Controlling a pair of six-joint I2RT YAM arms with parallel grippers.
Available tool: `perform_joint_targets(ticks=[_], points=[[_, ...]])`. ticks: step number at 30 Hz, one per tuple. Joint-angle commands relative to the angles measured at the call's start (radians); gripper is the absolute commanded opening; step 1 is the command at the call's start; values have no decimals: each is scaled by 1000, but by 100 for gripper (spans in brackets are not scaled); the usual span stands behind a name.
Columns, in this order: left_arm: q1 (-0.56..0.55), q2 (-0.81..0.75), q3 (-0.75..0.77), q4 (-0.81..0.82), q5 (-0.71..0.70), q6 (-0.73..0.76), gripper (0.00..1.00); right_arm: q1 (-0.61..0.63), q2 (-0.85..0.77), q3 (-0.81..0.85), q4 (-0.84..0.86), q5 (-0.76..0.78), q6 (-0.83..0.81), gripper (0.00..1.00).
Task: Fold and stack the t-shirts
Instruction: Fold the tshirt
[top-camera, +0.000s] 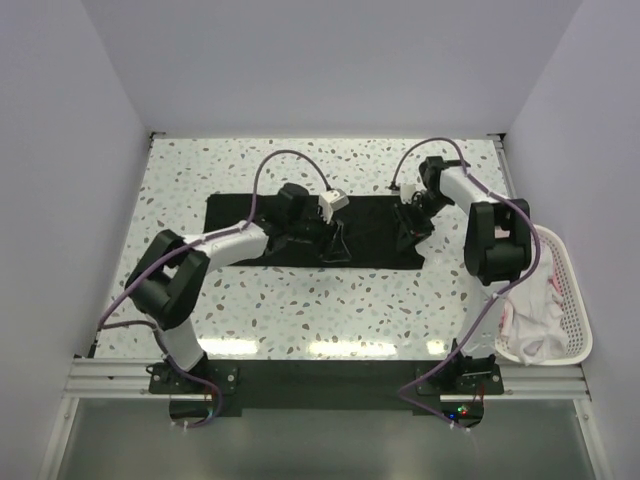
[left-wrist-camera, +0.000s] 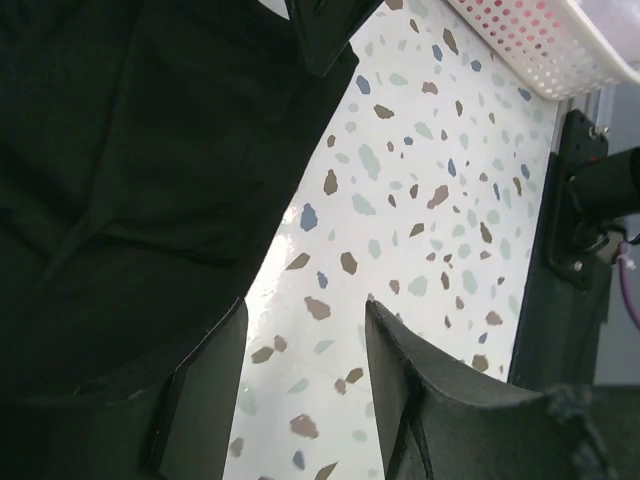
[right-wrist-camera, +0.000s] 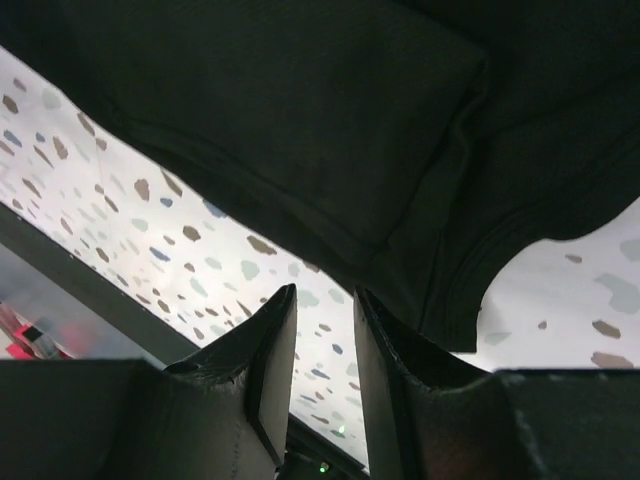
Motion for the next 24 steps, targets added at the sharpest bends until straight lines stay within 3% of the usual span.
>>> perform_joint_targets(ticks=[1,5,15,24], points=[[-23,82,-5,216,-41,-260,56,-6,30,7,45,-15,48,34],[-52,149,12,290,-79,-317,56,-9,62,16,53,-2,65,34],[-54,283,70,285,-119,-387,57,-15,76,3,55,1,83,38],[-49,274,70,242,-162,-432,57,-14,93,0,67,-11,100,39]])
